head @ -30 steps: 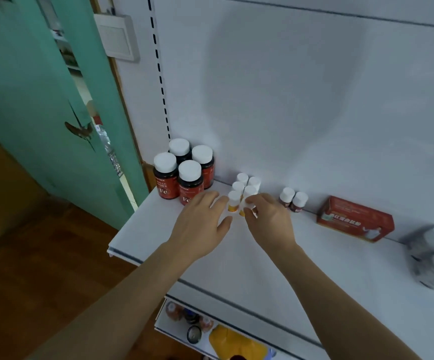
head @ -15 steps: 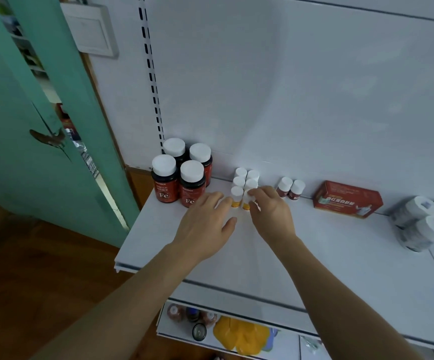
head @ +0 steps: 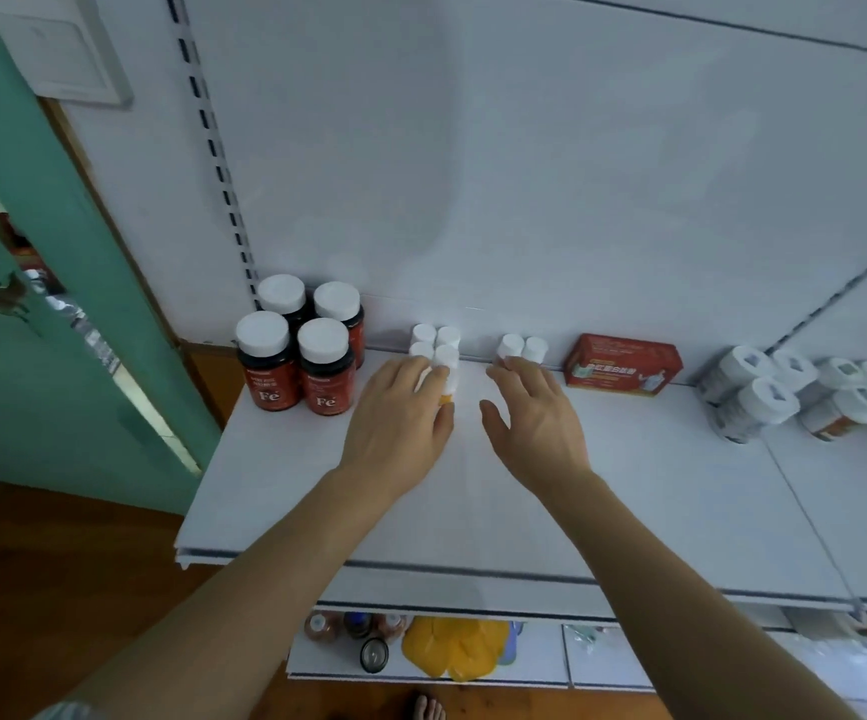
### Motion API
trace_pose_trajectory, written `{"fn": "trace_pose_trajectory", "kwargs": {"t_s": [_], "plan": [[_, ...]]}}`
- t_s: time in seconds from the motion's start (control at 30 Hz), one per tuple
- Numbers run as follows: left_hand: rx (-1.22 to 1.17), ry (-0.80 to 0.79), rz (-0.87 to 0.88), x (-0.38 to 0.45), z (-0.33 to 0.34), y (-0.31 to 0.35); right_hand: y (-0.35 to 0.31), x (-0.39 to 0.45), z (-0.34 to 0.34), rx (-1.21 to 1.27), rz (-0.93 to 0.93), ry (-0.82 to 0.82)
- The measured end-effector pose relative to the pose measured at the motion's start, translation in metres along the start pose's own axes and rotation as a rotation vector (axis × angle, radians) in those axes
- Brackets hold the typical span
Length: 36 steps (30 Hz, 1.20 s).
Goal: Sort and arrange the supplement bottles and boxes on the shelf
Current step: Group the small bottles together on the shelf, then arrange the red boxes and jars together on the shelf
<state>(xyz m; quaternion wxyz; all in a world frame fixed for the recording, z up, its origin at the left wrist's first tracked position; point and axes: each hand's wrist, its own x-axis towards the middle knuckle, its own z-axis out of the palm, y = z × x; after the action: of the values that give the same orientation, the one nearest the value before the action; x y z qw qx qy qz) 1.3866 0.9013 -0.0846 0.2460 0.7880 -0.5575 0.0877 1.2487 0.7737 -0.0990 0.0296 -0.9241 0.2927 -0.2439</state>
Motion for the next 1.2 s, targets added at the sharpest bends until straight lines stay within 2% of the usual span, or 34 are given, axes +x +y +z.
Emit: {"fn": "trace_pose_trajectory", "kwargs": {"t_s": [0.2, 0.4, 0.63, 0.9, 1.2], "plan": [[0.028, -0.055, 0.032, 0.02, 0.015, 0.056, 0.04, -0.04, -0.049, -0.188, 0.156, -0.048], [0.045, -0.107, 0.135, 0.033, 0.033, 0.151, 0.099, -0.097, -0.104, -0.28, 0.3, -0.062], [-0.007, -0.121, 0.269, 0.036, 0.068, 0.305, 0.2, -0.183, -0.184, -0.347, 0.451, -0.045], [-0.078, -0.192, 0.452, 0.036, 0.122, 0.485, 0.318, -0.285, -0.271, -0.369, 0.734, -0.055], [-0.168, -0.28, 0.659, 0.066, 0.202, 0.671, 0.456, -0.357, -0.346, -0.408, 0.997, -0.032]]}}
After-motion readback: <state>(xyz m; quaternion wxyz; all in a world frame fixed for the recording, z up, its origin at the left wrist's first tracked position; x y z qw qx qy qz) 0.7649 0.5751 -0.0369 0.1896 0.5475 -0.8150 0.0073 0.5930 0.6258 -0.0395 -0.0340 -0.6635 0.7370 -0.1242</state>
